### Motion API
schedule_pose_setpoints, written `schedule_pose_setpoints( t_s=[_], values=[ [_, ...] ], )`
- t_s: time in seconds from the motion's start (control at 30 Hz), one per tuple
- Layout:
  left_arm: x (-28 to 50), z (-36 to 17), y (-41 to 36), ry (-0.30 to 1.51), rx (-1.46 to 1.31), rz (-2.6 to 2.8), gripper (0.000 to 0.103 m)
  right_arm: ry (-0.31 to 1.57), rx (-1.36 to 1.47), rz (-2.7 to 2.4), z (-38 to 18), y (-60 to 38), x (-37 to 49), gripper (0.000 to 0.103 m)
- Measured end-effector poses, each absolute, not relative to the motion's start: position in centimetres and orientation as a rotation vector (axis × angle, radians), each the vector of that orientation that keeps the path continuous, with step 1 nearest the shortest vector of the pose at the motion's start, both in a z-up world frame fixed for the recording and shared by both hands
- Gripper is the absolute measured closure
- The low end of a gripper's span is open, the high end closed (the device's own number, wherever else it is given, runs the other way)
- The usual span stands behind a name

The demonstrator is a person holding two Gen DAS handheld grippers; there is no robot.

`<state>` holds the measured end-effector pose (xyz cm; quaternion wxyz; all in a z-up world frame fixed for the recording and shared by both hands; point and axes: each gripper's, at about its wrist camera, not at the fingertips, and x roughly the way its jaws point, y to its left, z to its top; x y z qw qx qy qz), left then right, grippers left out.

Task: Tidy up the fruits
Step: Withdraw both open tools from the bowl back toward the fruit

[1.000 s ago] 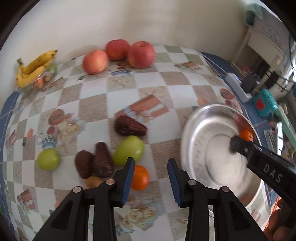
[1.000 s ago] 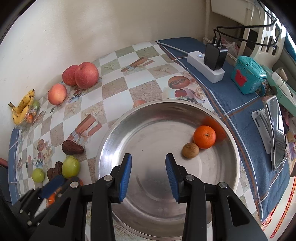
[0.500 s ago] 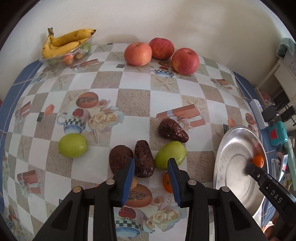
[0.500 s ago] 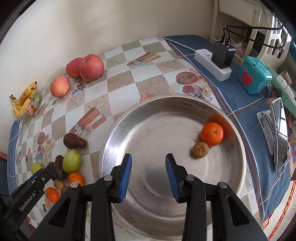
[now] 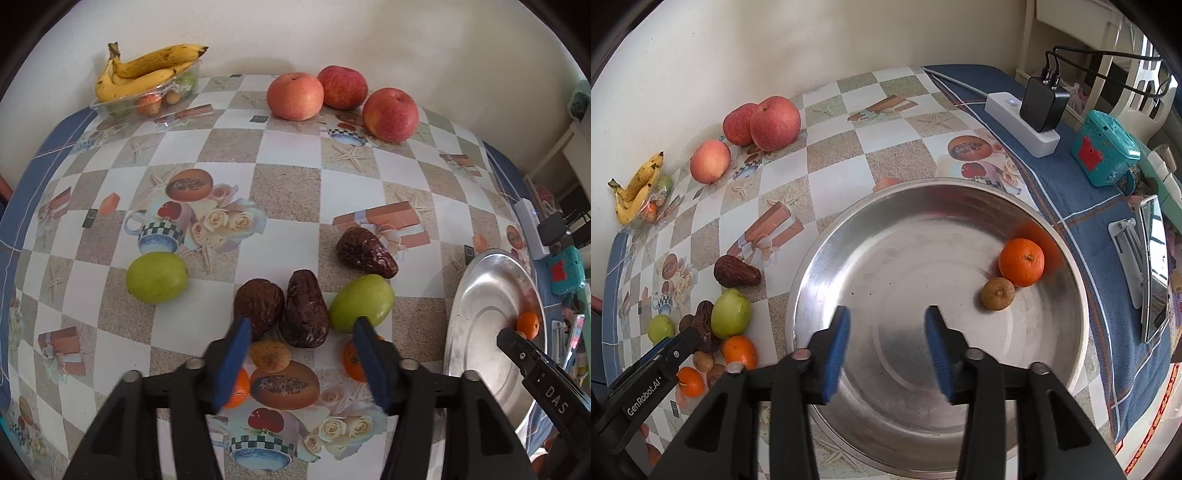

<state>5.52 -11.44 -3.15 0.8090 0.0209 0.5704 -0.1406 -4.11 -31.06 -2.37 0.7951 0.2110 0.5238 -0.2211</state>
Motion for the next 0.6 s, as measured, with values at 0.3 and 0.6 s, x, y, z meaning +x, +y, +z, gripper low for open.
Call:
schedule_pose_setpoints(
  t_s=[0.3, 0.6],
  values=[
    [5.7, -3.3, -10.7, 1.196, 0.049, -0.233, 0.000, 1.126, 0.438, -0.505, -2.7, -31.2, -4.2, 0.013],
    [5.8, -3.5, -10.2, 1.189, 0.061, -0.197, 0.000, 1.112, 0.395, -0.526, -2.6, -31.0, -4.2, 0.006]
  ],
)
